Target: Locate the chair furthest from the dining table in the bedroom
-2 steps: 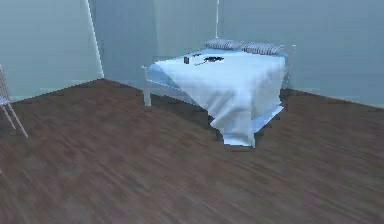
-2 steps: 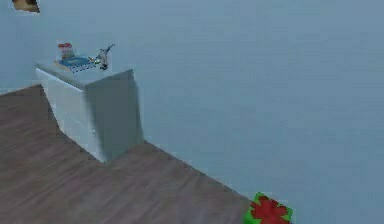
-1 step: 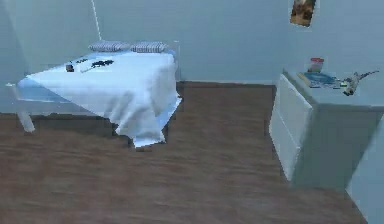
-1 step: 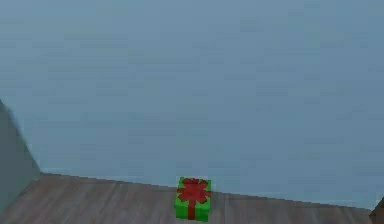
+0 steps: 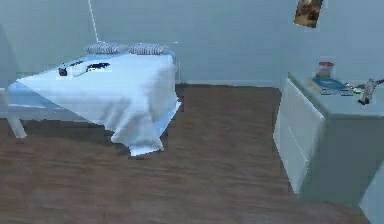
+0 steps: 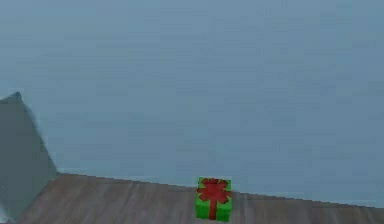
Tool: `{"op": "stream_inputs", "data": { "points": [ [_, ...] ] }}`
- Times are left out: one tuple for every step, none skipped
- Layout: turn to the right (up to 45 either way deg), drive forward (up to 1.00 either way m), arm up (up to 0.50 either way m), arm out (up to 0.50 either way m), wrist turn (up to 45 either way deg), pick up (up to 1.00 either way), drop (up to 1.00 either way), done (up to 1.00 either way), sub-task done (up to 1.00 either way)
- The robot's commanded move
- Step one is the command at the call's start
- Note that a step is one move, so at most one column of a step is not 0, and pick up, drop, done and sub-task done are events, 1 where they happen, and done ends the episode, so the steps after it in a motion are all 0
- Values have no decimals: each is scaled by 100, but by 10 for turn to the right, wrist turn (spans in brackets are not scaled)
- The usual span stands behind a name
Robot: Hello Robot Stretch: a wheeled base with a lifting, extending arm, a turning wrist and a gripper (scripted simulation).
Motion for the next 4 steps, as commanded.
{"op": "stream_inputs", "data": {
  "points": [
    [-450,0,0,0,0,0,0,0,0],
    [-390,0,0,0,0,0,0,0,0],
    [0,100,0,0,0,0,0,0,0],
    [-60,0,0,0,0,0,0,0,0]
  ]
}}
